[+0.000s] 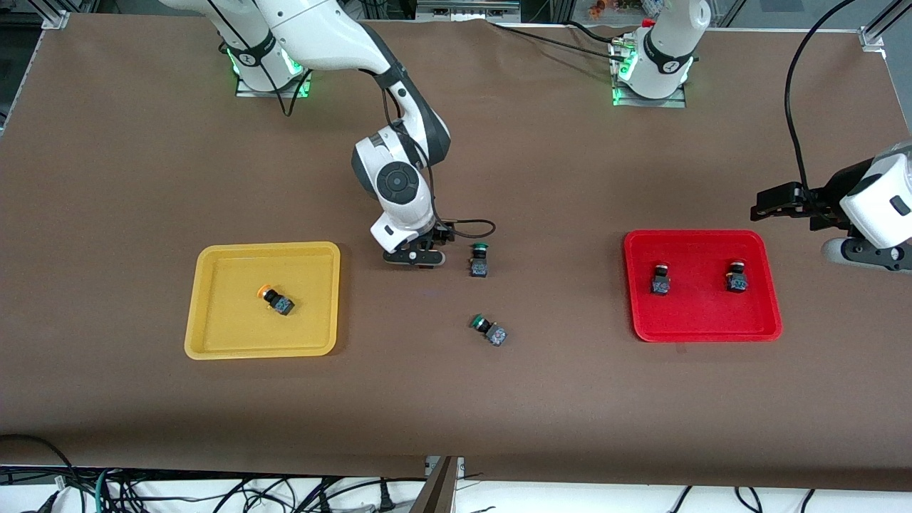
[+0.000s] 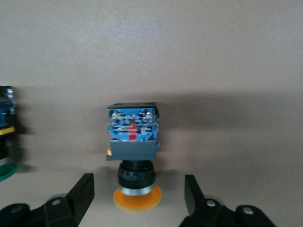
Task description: Place red and yellow buttons in trays
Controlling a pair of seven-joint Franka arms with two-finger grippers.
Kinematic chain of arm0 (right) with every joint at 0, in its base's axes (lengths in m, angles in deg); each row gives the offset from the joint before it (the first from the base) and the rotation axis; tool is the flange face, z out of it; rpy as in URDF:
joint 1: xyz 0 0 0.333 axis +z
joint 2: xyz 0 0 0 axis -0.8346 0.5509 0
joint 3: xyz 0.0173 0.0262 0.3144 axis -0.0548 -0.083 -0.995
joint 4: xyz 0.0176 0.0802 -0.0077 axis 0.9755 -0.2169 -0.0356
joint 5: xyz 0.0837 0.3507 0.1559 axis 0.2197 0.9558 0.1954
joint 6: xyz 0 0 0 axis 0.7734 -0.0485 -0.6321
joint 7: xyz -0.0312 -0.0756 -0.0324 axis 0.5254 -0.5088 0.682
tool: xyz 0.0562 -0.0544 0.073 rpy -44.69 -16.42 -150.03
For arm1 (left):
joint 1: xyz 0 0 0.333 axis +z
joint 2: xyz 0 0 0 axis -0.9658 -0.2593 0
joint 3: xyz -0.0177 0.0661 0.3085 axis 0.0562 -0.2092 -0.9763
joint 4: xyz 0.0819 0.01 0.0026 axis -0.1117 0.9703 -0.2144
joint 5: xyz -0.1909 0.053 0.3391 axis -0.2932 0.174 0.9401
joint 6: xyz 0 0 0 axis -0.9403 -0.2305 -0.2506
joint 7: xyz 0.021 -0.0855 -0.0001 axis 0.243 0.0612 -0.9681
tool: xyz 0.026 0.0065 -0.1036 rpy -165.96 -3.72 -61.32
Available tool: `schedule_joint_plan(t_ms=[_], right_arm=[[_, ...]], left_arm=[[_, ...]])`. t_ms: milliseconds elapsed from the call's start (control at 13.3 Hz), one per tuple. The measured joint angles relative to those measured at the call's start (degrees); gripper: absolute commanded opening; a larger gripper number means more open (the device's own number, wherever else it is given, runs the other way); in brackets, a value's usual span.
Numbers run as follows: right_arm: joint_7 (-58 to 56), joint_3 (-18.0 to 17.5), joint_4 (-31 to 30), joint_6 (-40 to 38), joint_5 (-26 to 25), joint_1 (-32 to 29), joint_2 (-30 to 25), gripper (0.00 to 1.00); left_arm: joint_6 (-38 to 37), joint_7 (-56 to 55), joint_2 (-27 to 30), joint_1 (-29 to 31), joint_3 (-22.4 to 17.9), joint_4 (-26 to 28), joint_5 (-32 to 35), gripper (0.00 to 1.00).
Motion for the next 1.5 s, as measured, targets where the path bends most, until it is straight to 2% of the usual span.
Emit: schedule_joint_plan(t_ms=[150, 225, 300, 524, 824, 1049, 1124, 1348, 1423, 1498], right_arm=[[-0.39, -0.04, -0.06, 0.24, 0.0, 0.04, -0.02, 0.15], [-0.85, 0.04, -0.02, 0.25, 0.0, 0.04, -0.14, 0.06], [-1.38, 0.22, 0.05, -0.02, -0.01, 0.04, -0.3, 0.02], [-5.61, 2.9, 1.2, -4.41, -0.02, 0.03, -1.38, 0.02], [-23.14, 12.68, 1.98, -14.38, -0.03, -0.22, -4.03, 0.03], [-36.25, 19.47, -1.09, -16.23, 0.0, -0.8, -5.58, 0.11], [-38.64, 20.55, -2.62, -15.8, 0.01, -1.17, -5.77, 0.11], [-39.94, 20.85, -7.03, -10.98, 0.02, -1.26, -5.75, 0.23], [-40.58, 20.85, -8.1, -9.62, 0.02, -1.31, -5.71, 0.39], [-41.27, 20.9, -8.72, -8.83, 0.02, -1.61, -5.65, 0.69]], left_arm=[[-0.44, 0.0, 0.04, -0.2, 0.26, 0.09, 0.0, 1.0], [-0.5, 0.0, 0.28, -0.47, 0.27, 0.27, 0.0, 1.0], [-0.65, -0.02, 0.9, -0.85, 0.07, 0.95, 0.0, 1.0], [-0.44, -0.03, 5.82, -1.46, -1.23, 6.57, 0.0, 1.0], [2.69, -0.43, 13.4, -2.6, -1.92, 16.54, 0.0, 1.0], [5.8, -0.95, 16.72, -2.9, -2.64, 21.96, -0.01, 1.0], [6.2, -0.96, 17.15, -2.9, -3.26, 22.85, -0.01, 1.0], [6.72, -0.96, 16.9, -2.7, -4.31, 23.21, -0.01, 1.0], [6.85, -0.96, 16.89, -2.7, -4.36, 23.2, -0.01, 1.0], [6.9, -0.96, 16.88, -2.71, -4.35, 23.2, -0.01, 1.0]])
